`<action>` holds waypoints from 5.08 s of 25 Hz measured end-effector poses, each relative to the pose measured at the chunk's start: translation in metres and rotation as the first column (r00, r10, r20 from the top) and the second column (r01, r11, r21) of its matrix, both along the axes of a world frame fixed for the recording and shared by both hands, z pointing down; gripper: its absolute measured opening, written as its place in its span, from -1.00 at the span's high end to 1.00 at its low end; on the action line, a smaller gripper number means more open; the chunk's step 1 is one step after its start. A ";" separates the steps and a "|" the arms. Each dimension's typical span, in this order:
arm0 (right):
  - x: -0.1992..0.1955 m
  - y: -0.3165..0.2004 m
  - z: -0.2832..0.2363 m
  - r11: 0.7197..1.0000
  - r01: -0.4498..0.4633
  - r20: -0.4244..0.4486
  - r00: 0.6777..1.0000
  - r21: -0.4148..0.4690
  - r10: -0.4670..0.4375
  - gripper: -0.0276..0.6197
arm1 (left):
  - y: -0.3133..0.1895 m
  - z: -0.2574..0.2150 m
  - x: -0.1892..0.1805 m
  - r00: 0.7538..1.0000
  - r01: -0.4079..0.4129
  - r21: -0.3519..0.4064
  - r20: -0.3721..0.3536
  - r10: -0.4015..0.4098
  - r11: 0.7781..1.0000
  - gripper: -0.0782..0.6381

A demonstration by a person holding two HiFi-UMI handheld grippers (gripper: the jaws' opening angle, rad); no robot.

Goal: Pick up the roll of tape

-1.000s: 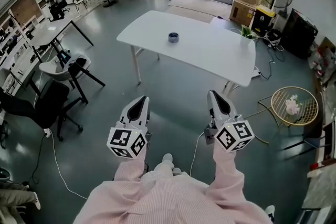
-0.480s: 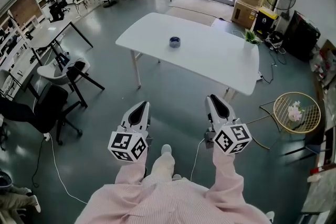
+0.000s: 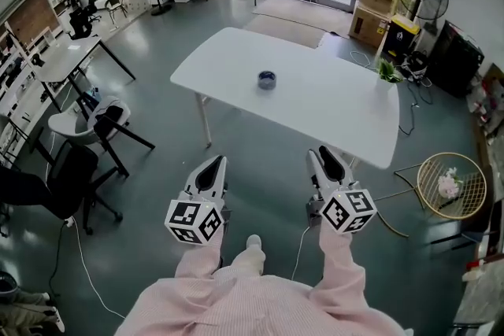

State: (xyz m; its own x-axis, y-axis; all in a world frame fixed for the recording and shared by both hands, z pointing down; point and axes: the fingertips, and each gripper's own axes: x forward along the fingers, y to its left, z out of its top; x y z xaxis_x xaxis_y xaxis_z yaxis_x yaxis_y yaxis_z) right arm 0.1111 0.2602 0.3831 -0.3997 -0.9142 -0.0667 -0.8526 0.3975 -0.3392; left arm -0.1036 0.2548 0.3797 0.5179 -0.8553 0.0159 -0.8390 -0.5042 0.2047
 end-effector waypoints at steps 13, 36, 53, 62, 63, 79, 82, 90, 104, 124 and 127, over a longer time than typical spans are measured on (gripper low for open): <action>-0.022 -0.121 0.004 0.999 -0.015 0.050 0.999 -0.033 0.017 0.52 | -0.131 0.003 -0.020 0.998 -0.053 -0.016 -0.033 0.053 0.998 0.78; -0.030 -0.311 0.044 0.992 0.085 0.053 0.995 -0.090 -0.080 0.52 | -0.305 0.055 0.001 0.996 -0.082 -0.153 -0.038 0.077 0.985 0.78; -0.031 -0.480 0.114 0.940 0.163 -0.037 0.982 -0.300 -0.183 0.50 | -0.445 0.136 0.040 0.991 -0.133 -0.412 -0.042 0.126 0.902 0.78; -0.063 -0.515 0.165 0.831 0.296 -0.185 0.888 -0.470 -0.421 0.50 | -0.482 0.182 0.044 0.994 -0.103 -0.541 -0.039 0.098 0.835 0.78; -0.065 -0.518 0.169 0.822 0.301 -0.195 0.878 -0.484 -0.437 0.50 | -0.484 0.185 0.043 0.995 -0.099 -0.549 -0.037 0.094 0.830 0.78; -0.096 -0.533 0.227 0.633 0.313 -0.322 0.655 -0.708 -0.684 0.50 | -0.497 0.225 0.040 0.986 -0.160 -0.695 -0.084 0.141 0.701 0.78; -0.100 -0.532 0.240 0.594 0.294 -0.345 0.592 -0.749 -0.728 0.50 | -0.500 0.230 0.038 0.986 -0.162 -0.709 -0.088 0.142 0.687 0.78; -0.103 -0.530 0.261 0.534 0.211 -0.421 0.411 -0.819 -0.808 0.55 | -0.501 0.237 0.037 0.983 -0.182 -0.728 -0.114 0.145 0.661 0.78; -0.106 -0.531 0.263 0.502 0.219 -0.418 0.336 -0.837 -0.844 0.73 | -0.517 0.225 0.043 0.983 -0.180 -0.703 -0.097 0.158 0.688 0.78; -0.086 -0.576 0.160 0.725 0.438 -0.050 0.839 -0.531 -0.543 0.76 | -0.574 0.154 0.062 0.970 -0.172 -0.489 0.064 0.233 0.855 0.78; -0.078 -0.583 0.139 0.782 0.432 -0.018 0.870 -0.450 -0.492 0.76 | -0.583 0.135 0.065 0.971 -0.179 -0.425 0.067 0.228 0.887 0.78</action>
State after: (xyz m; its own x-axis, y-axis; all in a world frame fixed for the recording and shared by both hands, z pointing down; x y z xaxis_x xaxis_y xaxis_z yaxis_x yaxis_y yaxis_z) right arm 0.0335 -0.3224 0.5224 -0.7589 -0.5435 0.3588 -0.6501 0.6002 -0.4660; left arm -0.0389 -0.3279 0.5146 0.6536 -0.6347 0.4123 -0.7568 -0.5565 0.3429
